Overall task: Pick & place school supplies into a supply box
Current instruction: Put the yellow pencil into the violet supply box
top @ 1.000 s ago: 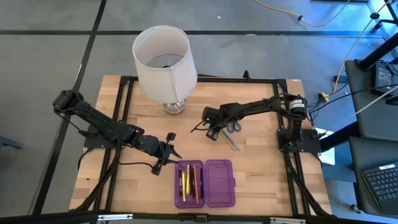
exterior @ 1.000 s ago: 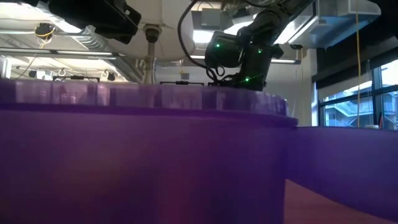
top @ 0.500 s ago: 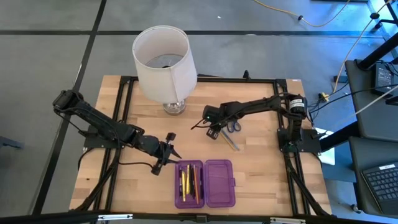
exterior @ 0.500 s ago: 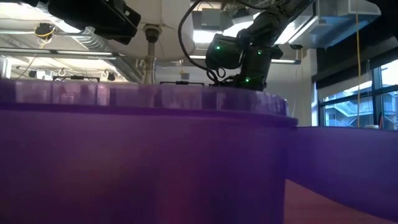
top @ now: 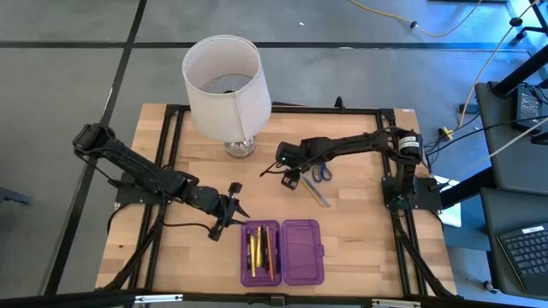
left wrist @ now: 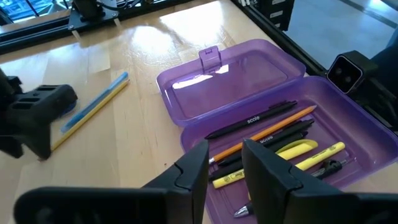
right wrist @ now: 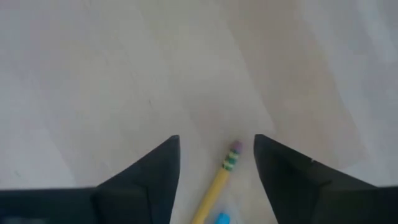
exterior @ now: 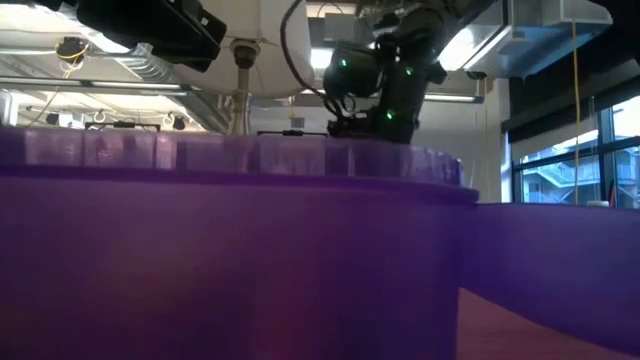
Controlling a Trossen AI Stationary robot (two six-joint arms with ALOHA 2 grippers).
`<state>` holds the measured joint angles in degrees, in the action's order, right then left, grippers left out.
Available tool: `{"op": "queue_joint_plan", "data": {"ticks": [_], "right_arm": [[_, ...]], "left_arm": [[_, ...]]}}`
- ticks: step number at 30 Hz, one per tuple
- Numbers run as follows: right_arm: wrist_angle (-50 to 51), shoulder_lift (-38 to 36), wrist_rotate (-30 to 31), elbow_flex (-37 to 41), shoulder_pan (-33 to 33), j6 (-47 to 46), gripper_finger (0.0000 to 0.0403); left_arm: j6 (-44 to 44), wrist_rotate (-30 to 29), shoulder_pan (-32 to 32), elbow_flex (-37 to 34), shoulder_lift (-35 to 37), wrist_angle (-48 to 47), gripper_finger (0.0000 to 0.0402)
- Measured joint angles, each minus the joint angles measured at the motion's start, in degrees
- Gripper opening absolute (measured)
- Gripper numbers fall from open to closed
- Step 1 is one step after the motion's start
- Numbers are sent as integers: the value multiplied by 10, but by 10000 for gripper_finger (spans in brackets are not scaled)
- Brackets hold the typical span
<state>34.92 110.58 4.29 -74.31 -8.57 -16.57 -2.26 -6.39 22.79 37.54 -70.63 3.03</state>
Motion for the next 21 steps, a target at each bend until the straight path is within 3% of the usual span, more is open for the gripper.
{"op": "queue_joint_plan", "data": {"ticks": [8,14,21], "right_arm": [[52,0,25,-33,-14,-57,201],[58,4,-13,-33,-30,-57,191],[62,22,-15,-33,-31,-49,180]], "left_arm": [[0,0,0,0,0,0,89],[0,0,0,0,0,-1,92],[0,0,0,-13,0,0,89]]}}
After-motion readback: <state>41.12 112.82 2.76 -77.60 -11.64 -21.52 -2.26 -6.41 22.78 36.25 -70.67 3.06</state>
